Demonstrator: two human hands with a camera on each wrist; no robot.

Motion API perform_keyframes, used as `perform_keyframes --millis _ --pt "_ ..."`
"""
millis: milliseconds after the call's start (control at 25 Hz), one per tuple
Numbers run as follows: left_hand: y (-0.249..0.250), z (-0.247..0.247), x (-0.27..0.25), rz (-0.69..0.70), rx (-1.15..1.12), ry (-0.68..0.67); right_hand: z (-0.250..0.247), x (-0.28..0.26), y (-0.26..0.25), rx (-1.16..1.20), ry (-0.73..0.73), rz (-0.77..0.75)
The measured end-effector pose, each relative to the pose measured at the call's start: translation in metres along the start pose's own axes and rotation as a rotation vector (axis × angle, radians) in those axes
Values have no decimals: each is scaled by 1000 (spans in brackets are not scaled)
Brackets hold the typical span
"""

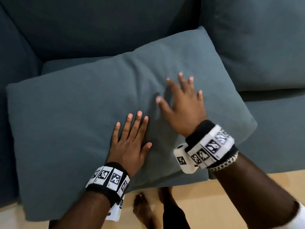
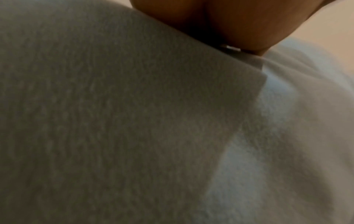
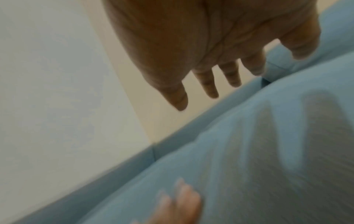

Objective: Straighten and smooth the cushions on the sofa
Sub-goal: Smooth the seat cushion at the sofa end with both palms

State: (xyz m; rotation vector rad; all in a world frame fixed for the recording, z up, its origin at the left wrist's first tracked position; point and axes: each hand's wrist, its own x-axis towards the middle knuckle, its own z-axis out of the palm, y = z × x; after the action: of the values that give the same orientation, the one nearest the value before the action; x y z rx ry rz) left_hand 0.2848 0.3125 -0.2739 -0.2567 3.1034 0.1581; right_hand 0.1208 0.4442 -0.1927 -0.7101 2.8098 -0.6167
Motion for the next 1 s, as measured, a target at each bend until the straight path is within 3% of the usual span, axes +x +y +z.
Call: perform_keyframes --millis 80,120,160,200,280,320,360,400,480,520,560,640,680,720,840,880,1000 --pt "1 0 -2 9 -47 11 -45 -1 -33 339 371 -123" --pt "2 -1 -4 5 -60 20 -46 2 -41 401 524 -204" --pt "2 -1 -5 -8 -65 30 -34 7 -43 307 532 -294" --pt "1 -1 -8 -36 -66 32 -11 10 -44 89 404 -373" --pt "-1 -2 -17 -127 -65 29 42 7 -29 -357 -162 -348" --pt "-2 -2 -20 -172 -76 36 48 10 -19 -447 -292 -311" --pt "-4 -2 -21 -214 -85 42 43 14 -14 -370 -292 -293" --pt "-5 -3 -23 -242 -87 39 25 16 -19 -228 -189 -326" --pt "-4 -4 -23 -246 -118 26 -6 5 -15 98 215 -275" --pt "-3 -3 -23 -249 -131 20 -5 0 2 123 326 -213" --pt "-2 -2 -23 -254 -139 8 6 -2 20 46 311 -179" --pt "1 -6 -29 -197 -116 -43 37 -4 48 -281 -63 -90" --pt "1 -5 -26 -165 -104 -45 40 4 58 -322 -157 -74" --pt "-1 -4 -26 -163 -100 -71 34 14 58 -262 -182 -66" --pt "-5 0 -32 -202 -94 -107 9 4 52 43 245 -37" --pt "-4 2 -33 -216 -98 -105 17 -6 56 -23 246 -39" --pt "10 4 -26 -164 -72 -48 59 -5 81 -300 -184 16"
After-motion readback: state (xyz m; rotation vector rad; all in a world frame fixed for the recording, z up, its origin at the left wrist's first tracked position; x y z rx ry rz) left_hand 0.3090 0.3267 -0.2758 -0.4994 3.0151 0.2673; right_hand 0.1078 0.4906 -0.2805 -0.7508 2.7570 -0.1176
